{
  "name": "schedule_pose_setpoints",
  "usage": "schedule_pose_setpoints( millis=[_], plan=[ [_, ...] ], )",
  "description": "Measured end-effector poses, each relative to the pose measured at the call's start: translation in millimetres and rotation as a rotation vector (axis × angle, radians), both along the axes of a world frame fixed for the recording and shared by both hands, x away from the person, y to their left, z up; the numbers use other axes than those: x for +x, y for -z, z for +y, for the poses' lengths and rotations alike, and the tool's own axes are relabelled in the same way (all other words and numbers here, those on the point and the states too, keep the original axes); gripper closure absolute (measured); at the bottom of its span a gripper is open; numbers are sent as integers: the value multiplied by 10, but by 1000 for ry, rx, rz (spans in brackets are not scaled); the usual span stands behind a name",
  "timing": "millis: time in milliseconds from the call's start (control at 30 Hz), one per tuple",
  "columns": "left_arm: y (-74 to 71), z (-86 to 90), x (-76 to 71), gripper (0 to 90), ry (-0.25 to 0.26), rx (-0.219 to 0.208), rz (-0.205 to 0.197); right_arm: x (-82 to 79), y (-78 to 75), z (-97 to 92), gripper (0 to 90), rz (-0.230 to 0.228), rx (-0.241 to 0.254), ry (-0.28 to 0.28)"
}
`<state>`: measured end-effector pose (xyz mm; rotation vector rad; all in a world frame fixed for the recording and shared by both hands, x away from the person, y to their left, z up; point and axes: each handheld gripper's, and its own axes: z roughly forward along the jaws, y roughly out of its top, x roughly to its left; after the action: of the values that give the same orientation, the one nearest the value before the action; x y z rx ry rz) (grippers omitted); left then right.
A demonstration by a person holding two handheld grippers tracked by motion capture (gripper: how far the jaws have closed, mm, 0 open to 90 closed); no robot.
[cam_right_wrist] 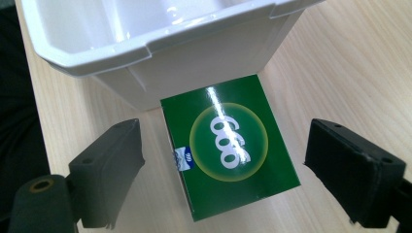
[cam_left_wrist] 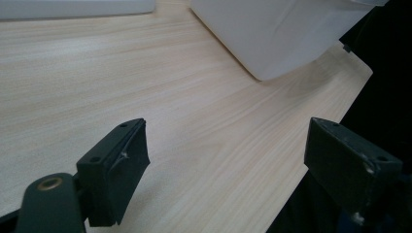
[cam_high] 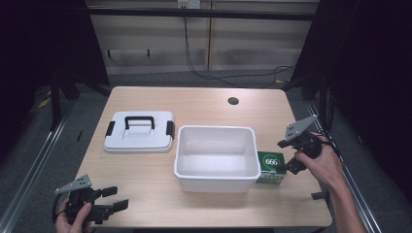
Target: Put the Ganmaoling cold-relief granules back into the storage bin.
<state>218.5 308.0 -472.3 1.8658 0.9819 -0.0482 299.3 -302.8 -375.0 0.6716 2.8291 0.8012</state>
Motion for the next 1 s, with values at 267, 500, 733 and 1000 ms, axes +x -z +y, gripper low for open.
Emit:
schedule_pose_setpoints(
  millis=[267,500,733,1000],
  plan=[
    [6,0,1,161,-5,-5,4,99,19,107,86,37,-44,-80],
    [4,0,2,161,1,-6,3,171,38,223,86,80,-142,-113],
    [2,2,2,161,3,-5,0,230,118,309,86,117,-220,-141],
    [3,-5,0,161,0,-7,4,269,206,377,87,147,-278,-203]
  ],
)
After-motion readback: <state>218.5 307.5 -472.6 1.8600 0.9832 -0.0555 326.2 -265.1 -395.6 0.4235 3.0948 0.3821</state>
